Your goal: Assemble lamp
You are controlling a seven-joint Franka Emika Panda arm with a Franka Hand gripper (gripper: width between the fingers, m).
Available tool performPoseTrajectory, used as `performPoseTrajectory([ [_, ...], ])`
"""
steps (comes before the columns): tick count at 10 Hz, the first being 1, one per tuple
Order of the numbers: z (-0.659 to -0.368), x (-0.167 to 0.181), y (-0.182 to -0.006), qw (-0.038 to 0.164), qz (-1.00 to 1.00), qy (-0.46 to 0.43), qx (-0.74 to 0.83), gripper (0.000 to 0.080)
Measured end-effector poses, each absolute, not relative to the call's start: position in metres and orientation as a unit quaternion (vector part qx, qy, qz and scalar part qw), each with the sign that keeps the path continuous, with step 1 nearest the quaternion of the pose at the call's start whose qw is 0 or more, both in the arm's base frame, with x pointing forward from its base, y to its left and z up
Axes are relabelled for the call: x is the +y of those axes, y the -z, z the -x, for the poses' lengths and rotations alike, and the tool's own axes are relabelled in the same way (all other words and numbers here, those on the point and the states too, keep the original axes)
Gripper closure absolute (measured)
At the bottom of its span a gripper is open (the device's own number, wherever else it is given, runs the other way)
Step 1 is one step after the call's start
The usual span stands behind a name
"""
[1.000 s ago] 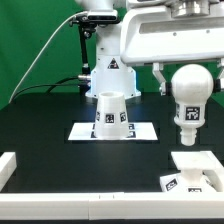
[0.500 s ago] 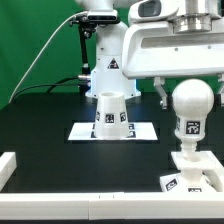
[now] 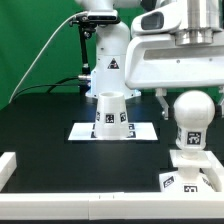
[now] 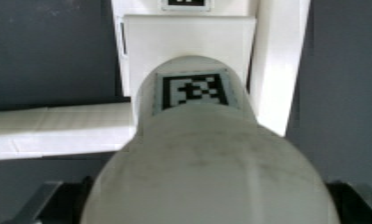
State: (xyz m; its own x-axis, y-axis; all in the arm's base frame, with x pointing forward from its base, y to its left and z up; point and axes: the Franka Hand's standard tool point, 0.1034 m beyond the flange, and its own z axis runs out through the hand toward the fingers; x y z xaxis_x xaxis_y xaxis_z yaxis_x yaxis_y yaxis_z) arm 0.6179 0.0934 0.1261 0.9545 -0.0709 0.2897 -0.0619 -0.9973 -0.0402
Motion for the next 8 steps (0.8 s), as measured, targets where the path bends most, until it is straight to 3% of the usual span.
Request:
performPoseTrajectory([
  [2, -0.6168, 0.0952, -0.1184, 0.014, 0.989, 0.146, 0.033, 0.0223],
  [7, -0.6222, 0.0952, -0.1187, 0.015, 0.986, 0.162, 0.031, 0.0205],
  [8, -0.6214, 0.0946, -0.1184, 0.014, 0.987, 0.158, 0.031, 0.0117],
])
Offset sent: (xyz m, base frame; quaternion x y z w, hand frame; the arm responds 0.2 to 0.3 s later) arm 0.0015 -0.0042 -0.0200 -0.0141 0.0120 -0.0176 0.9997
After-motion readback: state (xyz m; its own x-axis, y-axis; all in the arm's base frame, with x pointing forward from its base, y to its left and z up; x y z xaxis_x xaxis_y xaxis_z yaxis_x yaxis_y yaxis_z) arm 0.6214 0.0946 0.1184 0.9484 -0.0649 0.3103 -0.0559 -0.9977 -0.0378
